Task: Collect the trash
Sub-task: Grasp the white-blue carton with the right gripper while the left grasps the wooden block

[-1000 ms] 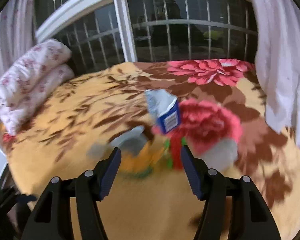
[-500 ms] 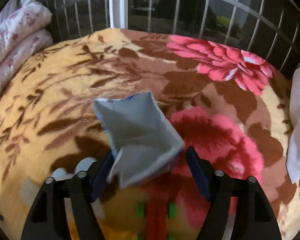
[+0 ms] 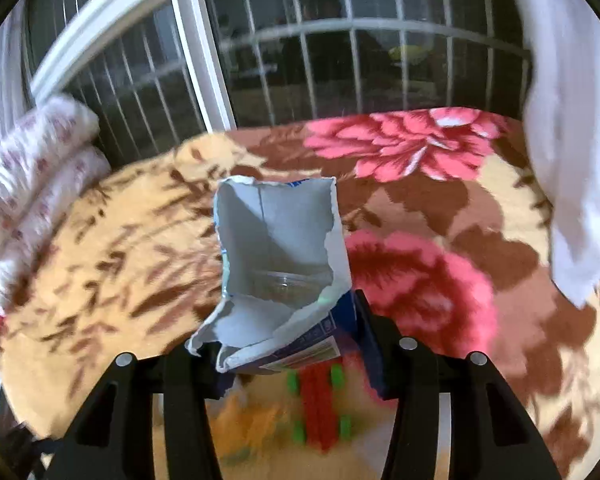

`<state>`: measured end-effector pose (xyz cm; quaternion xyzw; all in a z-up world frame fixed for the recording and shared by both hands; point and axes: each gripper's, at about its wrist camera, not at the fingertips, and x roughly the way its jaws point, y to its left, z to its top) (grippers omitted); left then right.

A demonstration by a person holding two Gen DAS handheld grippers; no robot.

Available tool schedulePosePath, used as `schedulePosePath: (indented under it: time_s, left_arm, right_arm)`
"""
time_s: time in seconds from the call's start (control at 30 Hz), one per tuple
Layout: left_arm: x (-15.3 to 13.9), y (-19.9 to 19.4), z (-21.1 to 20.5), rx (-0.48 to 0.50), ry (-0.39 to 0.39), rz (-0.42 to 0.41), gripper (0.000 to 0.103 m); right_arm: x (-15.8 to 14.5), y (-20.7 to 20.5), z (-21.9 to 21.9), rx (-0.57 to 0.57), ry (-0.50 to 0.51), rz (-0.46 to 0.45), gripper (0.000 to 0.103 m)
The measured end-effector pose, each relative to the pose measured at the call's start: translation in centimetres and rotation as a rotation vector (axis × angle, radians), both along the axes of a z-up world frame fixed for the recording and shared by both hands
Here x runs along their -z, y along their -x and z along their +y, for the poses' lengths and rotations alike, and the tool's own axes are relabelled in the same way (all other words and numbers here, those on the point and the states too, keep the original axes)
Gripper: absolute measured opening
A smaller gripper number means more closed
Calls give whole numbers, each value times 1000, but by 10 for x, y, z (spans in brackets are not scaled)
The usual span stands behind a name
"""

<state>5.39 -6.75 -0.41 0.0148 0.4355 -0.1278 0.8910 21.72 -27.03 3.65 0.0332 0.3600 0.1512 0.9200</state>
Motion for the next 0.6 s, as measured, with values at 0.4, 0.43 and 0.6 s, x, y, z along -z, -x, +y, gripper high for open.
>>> schedulePosePath:
  time_s: [0.4, 0.43, 0.6]
  left_arm:
    - [18, -84, -17, -34, -75, 75, 80]
    - [19, -88, -18, -39, -87, 76, 80]
    - [23, -113, -18, -58, -124, 70, 77]
  right_arm:
    - [26, 162, -53, 75, -177, -62, 51]
    - [29, 169, -55, 80, -189, -59, 51]
    - [42, 201, -63, 114, -207, -55, 52]
